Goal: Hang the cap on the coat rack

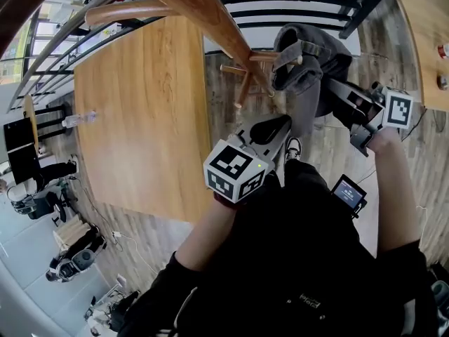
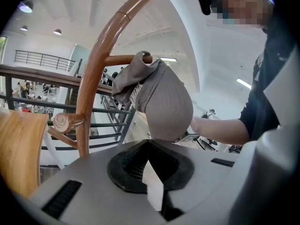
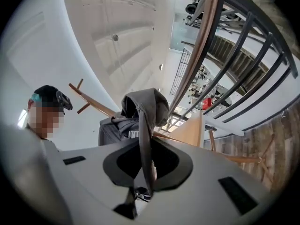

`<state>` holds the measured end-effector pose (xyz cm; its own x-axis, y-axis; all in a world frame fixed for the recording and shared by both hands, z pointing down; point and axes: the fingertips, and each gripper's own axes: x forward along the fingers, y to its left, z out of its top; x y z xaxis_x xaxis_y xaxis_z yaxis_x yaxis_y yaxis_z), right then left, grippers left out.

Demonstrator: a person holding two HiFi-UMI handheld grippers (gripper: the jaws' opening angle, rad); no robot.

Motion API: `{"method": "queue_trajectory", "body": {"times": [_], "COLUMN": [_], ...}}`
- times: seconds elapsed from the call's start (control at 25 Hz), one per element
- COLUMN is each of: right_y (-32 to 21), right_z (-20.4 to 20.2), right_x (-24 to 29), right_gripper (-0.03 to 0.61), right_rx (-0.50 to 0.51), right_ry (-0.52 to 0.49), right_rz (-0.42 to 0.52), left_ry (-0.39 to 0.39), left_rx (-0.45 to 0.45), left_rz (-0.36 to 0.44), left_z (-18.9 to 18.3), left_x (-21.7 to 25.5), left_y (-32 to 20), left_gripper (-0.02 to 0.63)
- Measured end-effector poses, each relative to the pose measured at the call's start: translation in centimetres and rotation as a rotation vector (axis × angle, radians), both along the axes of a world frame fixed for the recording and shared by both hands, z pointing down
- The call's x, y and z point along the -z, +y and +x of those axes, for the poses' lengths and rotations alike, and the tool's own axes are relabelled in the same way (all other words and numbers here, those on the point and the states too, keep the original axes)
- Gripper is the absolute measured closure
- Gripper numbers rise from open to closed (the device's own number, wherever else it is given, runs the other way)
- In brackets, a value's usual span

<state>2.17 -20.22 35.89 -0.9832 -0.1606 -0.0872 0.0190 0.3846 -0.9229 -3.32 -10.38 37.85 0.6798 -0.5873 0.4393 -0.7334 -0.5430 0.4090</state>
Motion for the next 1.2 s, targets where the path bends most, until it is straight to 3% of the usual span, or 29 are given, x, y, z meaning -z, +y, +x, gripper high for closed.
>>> {"method": "queue_trajectory", "body": {"times": [0.12,0.32,0.6,0.76,0.88,1.2], "right_y": [-0.7,0.5,0.6,0.6,0.5,0.7], "right_z": [-0.4,-1.4,-1.5,-1.1,-0.6,2.5], "right_x": [-0.9,-3.0,-3.1,-3.7,-5.1,-7.7], "right_gripper": [0.538,0.538,0.538,0.538,0.536,0.412], "right_rx": [0.006,0.057,0.014,-0.008,-0.017,-0.09], "right_ry": [-0.007,0.084,0.086,0.16,0.206,0.324], "right_rz": [-0.015,0.016,0.026,0.091,0.079,0.079], "left_ry": [0.008,0.023,0.029,0.03,0.032,0.01], "left_rx": [0.003,-0.009,-0.009,-0.014,-0.014,-0.001], "left_rz": [-0.01,-0.029,-0.034,-0.041,-0.044,-0.063], "left_z": [0.2,0.9,0.4,0.6,0.7,0.9], "left_x": [-0.3,-0.9,-0.8,-1.3,-1.7,-3.1], "left_y": [0.0,0.3,0.4,0.4,0.1,0.7], "left_gripper": [0.617,0.617,0.617,0.617,0.617,0.617]}}
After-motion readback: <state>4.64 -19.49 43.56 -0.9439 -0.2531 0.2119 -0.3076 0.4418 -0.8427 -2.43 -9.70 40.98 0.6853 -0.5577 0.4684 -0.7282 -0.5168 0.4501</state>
